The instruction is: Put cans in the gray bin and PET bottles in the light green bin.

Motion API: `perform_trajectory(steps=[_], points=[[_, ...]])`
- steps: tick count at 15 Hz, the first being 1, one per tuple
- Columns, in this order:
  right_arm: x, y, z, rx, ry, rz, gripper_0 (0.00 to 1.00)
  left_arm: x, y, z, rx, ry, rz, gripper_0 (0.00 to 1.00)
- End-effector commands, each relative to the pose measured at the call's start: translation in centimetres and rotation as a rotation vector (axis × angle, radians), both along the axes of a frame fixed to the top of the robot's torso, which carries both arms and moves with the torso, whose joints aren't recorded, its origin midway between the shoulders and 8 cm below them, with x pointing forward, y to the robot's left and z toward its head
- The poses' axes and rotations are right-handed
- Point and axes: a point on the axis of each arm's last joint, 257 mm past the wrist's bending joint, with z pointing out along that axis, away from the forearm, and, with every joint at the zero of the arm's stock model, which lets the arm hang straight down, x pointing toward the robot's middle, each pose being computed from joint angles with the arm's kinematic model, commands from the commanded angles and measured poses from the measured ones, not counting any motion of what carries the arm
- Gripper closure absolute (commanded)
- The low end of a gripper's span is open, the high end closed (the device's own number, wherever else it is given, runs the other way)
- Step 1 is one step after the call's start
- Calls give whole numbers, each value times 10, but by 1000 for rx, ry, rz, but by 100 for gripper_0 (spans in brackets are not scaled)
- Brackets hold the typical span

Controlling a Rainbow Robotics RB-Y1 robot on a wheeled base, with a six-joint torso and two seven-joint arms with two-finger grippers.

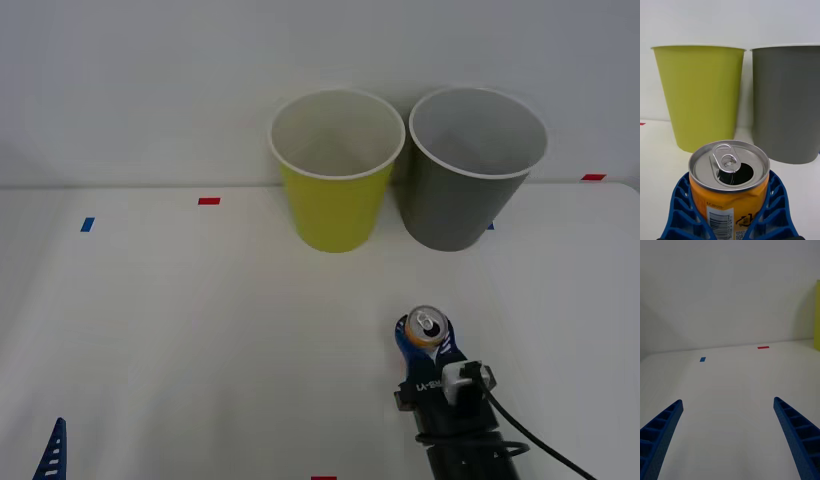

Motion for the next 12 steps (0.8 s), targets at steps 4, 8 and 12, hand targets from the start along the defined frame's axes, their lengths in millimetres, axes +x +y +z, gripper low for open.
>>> perform_trajectory(steps=[4, 8, 12], points=[[8, -9, 55, 30, 42, -8, 100, 0, 0, 0, 0, 0, 0, 18], [13, -16, 96, 47, 60, -13, 100, 0, 0, 0, 0, 0, 0, 18], [16, -18, 135, 68, 45, -5, 100, 0, 0, 0, 0, 0, 0, 18]])
